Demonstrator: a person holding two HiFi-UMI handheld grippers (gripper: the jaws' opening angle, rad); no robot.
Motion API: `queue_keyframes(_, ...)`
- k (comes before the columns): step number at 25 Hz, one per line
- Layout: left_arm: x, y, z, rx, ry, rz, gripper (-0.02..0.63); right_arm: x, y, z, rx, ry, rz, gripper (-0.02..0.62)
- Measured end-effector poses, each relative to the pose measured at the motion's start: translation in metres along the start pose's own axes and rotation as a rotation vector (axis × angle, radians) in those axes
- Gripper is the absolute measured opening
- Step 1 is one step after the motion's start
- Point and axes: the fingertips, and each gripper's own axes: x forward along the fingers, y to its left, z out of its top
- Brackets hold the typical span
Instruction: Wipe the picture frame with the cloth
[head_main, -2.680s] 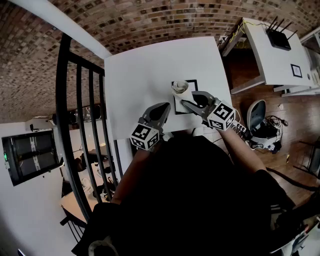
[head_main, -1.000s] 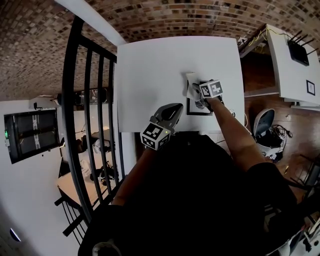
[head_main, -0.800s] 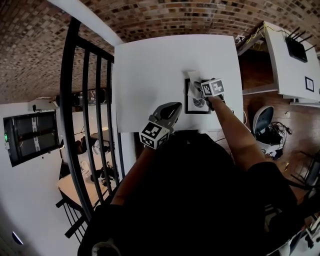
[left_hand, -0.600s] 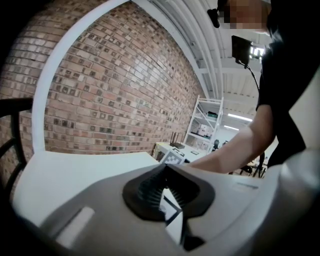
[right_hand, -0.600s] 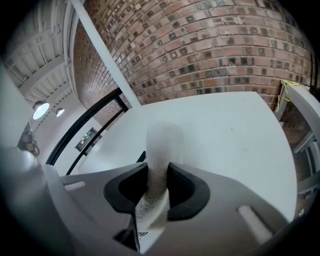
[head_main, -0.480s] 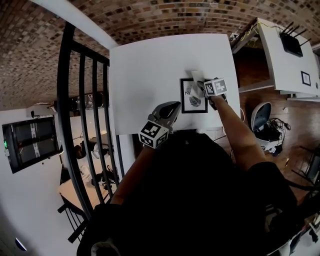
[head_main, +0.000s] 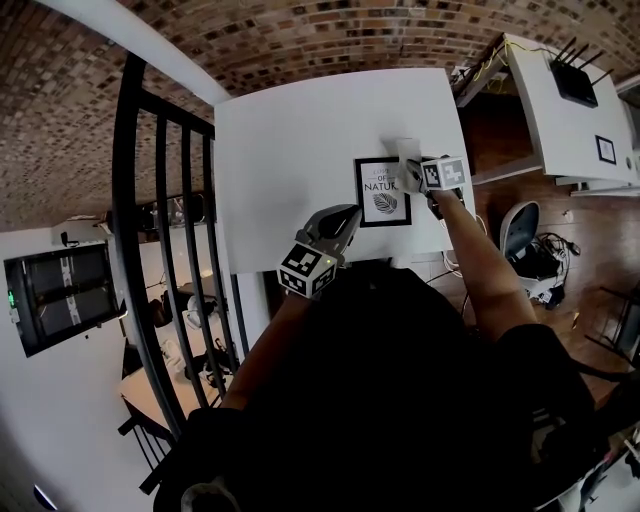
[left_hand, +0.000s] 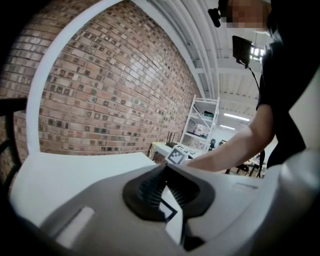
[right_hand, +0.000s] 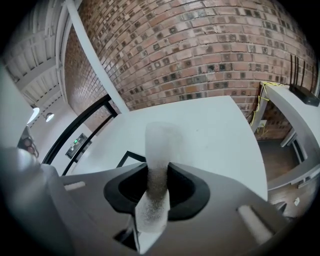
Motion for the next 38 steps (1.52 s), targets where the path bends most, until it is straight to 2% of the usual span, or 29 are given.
queue_keyframes(5, -0.001, -0.002, 0.000, 0.001, -0.002, 0.002, 0.001, 0.003, 0.022, 0.012, -0.002, -0.028, 0.076, 0.098)
queue_keyframes(9, -0.004, -0.001, -0.002, 0.001, 0.000, 0.008, 0.000, 0.017, 0.068, 0.017, -0.016, -0.025, 0.176, 0.098)
queue_keyframes(13, -0.006, -0.002, -0.002, 0.000, -0.002, 0.015, 0.000, 0.035, 0.107, 0.000, -0.055, 0.043, 0.222, 0.098)
queue_keyframes(17, -0.010, -0.001, -0.005, 0.000, -0.005, 0.020, 0.000, 0.050, 0.127, -0.027, -0.077, 0.130, 0.242, 0.098)
queue_keyframes(27, -0.015, 0.003, -0.007, -0.009, -0.005, 0.014, 0.000, 0.054, 0.101, -0.053, -0.103, 0.174, 0.163, 0.098)
queue_keyframes(38, 0.002, -0.016, -0.006, 0.007, 0.004, -0.061, 0.000, 0.019, 0.048, -0.063, -0.021, 0.139, 0.079, 0.098)
